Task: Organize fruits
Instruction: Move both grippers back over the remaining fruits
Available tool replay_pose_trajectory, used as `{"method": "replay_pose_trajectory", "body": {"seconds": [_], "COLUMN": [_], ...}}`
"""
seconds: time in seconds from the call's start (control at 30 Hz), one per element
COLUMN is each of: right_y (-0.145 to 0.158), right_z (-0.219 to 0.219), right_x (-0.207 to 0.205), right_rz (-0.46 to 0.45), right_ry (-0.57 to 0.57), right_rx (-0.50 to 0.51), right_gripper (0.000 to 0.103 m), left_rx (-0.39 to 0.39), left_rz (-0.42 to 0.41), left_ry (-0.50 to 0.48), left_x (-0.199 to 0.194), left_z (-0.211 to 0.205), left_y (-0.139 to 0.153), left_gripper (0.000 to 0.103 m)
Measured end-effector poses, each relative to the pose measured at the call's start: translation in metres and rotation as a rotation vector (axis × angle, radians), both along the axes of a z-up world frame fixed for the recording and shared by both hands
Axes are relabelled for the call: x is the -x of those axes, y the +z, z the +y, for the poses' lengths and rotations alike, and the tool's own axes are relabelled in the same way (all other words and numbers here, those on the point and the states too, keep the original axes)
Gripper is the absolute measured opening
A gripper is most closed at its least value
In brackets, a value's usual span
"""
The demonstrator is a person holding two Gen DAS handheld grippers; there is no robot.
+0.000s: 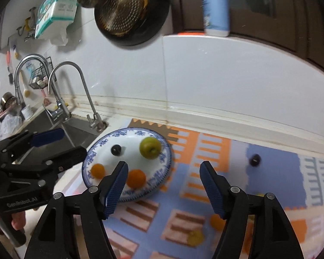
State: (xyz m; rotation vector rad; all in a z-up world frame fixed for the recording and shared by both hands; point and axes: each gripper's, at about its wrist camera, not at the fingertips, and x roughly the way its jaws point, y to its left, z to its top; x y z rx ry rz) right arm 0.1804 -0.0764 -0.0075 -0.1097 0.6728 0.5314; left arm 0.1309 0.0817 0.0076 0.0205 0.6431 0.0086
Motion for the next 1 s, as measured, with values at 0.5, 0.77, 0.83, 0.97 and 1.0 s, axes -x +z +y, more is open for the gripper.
{"method": "replay_pose_trajectory", "body": {"seconds": [0.5,0.77,0.83,0.97,1.0], "right_y": [0.005,-0.004,-0.008,-0.019,-0.022], "right_z": [-0.070,-0.096,-0.103,-0.117,-0.121], "right_x": [0.058,0.074,0.076,0.077,0.076], "right_rz": [-0.070,-0.057,-0.052,-0.025,-0.016], "right_ry": [-0.176,-0.252,-0.270,-0.304,-0.312], "right_rx": [0.019,0.025,0.028,0.040,0.044], "right_gripper": [0.069,0.069,0.069,0.069,0.069], "left_rx": [-0.005,0.008,0.008,0.006,0.005], "left_rz": [-0.025,-0.019,-0.008,0.008,0.012], "left_ry": [-0.130,-0.220,-0.245,-0.279,-0.288], "left_x": [0.034,0.033,0.030,0.027,0.025], "left_z": [-0.057,-0.083,-0.091,-0.103,-0.106], "left_y": [-0.004,-0.017,-0.024,-0.036,-0.040], "left_gripper": [0.072,0.072,0.072,0.072,0.072]}}
